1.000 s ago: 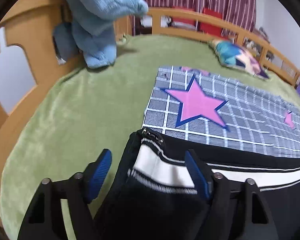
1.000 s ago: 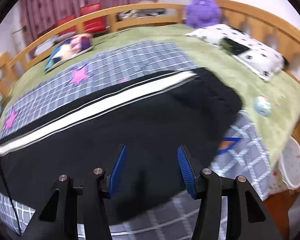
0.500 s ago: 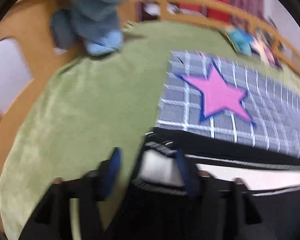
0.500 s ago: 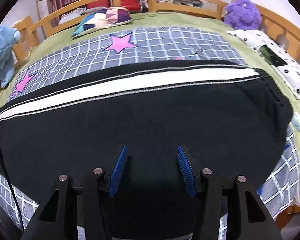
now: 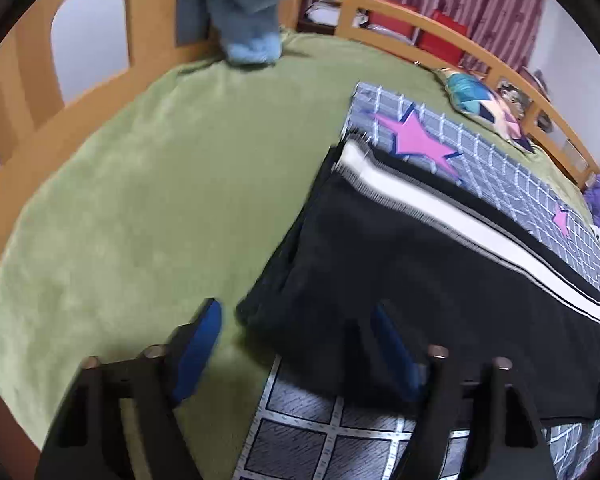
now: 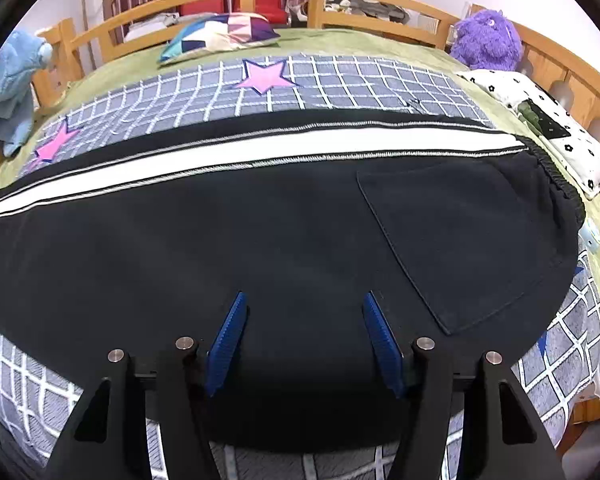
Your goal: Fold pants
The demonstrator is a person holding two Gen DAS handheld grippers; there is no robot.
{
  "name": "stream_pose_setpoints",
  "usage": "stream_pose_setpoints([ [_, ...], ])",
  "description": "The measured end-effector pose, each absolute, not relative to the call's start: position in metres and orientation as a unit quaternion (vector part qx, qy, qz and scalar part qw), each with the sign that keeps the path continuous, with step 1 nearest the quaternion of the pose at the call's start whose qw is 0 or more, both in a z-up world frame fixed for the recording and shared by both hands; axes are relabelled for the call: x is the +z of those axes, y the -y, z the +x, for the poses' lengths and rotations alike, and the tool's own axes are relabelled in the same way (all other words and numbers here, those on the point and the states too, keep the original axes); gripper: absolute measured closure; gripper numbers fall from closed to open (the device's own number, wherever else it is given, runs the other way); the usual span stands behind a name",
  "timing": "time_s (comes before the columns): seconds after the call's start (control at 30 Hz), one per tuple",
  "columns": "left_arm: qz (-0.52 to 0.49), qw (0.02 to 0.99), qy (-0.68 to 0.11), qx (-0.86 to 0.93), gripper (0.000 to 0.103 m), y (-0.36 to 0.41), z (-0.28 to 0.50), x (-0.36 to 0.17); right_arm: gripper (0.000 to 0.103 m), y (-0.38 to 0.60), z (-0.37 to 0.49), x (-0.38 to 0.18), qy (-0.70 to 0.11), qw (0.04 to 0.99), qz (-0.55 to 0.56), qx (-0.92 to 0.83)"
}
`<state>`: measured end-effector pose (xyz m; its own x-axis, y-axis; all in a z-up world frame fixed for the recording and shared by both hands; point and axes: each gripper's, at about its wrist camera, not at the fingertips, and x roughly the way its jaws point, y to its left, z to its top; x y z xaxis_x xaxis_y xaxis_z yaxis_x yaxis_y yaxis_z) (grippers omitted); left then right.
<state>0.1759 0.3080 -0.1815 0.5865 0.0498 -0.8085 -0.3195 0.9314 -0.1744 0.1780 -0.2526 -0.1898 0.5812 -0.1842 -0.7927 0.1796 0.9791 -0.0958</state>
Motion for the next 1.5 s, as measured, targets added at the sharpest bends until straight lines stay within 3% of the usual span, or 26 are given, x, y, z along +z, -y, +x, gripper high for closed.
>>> stream_pose_setpoints([
  [0.03,-0.146,0.876,-0.446,0.114,0.083,-0.310,0.179,-0.184,0.042,0.251,0.176,-0.189,-0.446,0.890,-0.005,-0.098],
  [0.2,-0.226,0.884,-0.402,0.077,0.084,-0.335,0.170,-0.162,0.042,0.245,0.159,-0.185,-0.452,0.888,-0.016,-0.084],
  [0.3,-0.162,0.876,-0.435,0.135,0.062,-0.325,0.176,-0.174,0.042,0.244,0.149,-0.185,-0.450,0.889,-0.007,-0.081],
  [0.33,-0.145,0.872,-0.444,0.148,0.041,-0.323,0.176,-0.179,0.042,0.243,0.147,-0.186,-0.450,0.890,-0.001,-0.078],
  [0.37,-0.138,0.870,-0.446,0.156,0.035,-0.322,0.173,-0.181,0.042,0.242,0.148,-0.186,-0.450,0.890,0.003,-0.075],
  [0.67,-0.232,0.865,-0.437,0.083,0.036,-0.323,0.135,-0.190,0.042,0.194,0.164,-0.183,-0.417,0.909,0.010,-0.004],
  [0.8,-0.249,0.860,-0.443,0.050,0.037,-0.309,0.132,-0.189,0.042,0.166,0.177,-0.219,-0.474,0.879,0.003,0.043],
  [0.9,-0.229,0.864,-0.448,0.011,0.037,-0.285,0.133,-0.181,0.042,0.143,0.160,-0.225,-0.443,0.892,-0.086,0.033],
  [1.07,-0.177,0.882,-0.435,-0.049,0.037,-0.227,0.148,-0.161,0.043,0.151,0.165,-0.205,-0.451,0.890,-0.014,0.069],
  [1.27,-0.118,0.876,-0.454,-0.110,0.036,-0.163,0.154,-0.158,0.042,0.116,0.162,-0.187,-0.410,0.902,-0.008,0.133],
  [1.5,-0.251,0.832,-0.472,-0.149,0.038,-0.172,0.125,-0.184,0.043,0.069,0.159,-0.207,-0.415,0.889,-0.051,0.185],
])
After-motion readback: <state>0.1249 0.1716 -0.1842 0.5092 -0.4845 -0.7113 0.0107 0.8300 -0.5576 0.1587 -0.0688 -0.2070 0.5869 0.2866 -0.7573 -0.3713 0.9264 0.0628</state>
